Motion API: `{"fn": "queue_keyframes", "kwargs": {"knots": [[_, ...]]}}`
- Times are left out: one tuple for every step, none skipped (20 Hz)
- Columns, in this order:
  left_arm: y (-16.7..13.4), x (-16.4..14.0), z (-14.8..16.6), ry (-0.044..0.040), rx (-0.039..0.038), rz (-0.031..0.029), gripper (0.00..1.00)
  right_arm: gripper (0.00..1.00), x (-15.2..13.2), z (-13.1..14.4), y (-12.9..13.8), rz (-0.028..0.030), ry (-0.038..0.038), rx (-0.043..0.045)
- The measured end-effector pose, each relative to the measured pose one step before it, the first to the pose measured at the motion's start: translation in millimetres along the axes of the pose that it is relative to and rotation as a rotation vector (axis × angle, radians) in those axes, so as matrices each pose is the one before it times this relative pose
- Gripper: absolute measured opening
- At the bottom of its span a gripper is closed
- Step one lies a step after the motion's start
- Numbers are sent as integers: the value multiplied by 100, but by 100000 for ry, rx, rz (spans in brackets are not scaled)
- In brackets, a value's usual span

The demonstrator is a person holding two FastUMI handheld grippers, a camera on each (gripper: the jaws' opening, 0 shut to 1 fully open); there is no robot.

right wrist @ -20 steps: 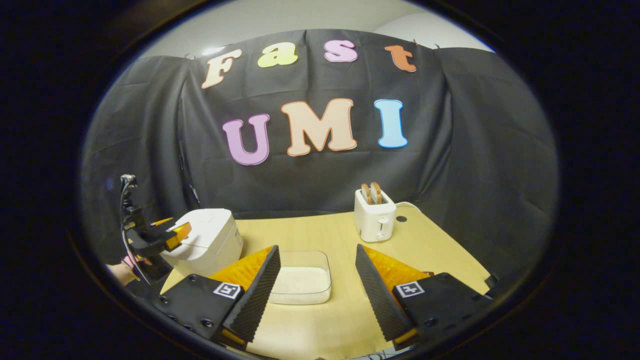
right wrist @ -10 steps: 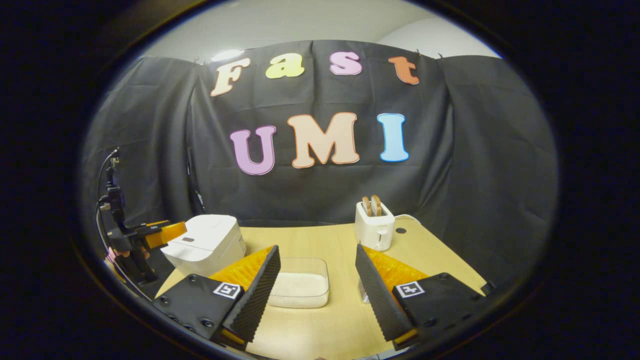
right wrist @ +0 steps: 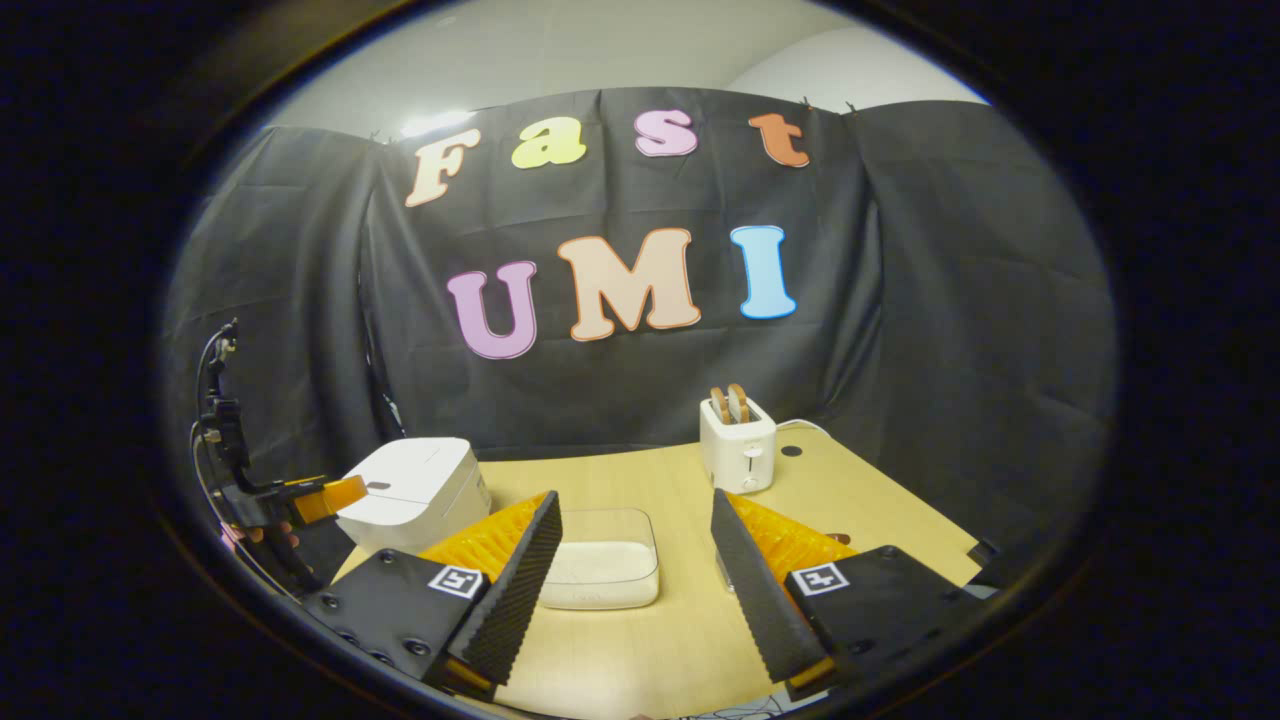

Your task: Close the left gripper, press the button to open the rice cooker; take a wooden spoon from the chopstick holder with the right hand, scoop a spoonful of rice and pour it into the rice cooker, then put the wooden spoon back into the chopstick holder.

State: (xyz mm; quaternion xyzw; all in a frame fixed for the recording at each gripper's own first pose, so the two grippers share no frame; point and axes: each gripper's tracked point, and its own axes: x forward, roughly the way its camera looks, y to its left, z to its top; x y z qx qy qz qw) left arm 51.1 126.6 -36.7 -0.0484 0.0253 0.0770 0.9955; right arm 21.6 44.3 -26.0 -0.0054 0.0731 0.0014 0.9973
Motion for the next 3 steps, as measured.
{"fn": "queue_keyframes", "kwargs": {"knots": [[-161, -4, 62, -271, 603, -543, 95, 95, -3, -100, -45, -317, -22, 165], [-171, -41, -62, 185, 284, -624, 95, 96, -1, -44, -55, -528, -48, 239], [-152, -122, 41, -270, -349, -715, 95, 96, -51, -42, 19, -306, 42, 385]]}}
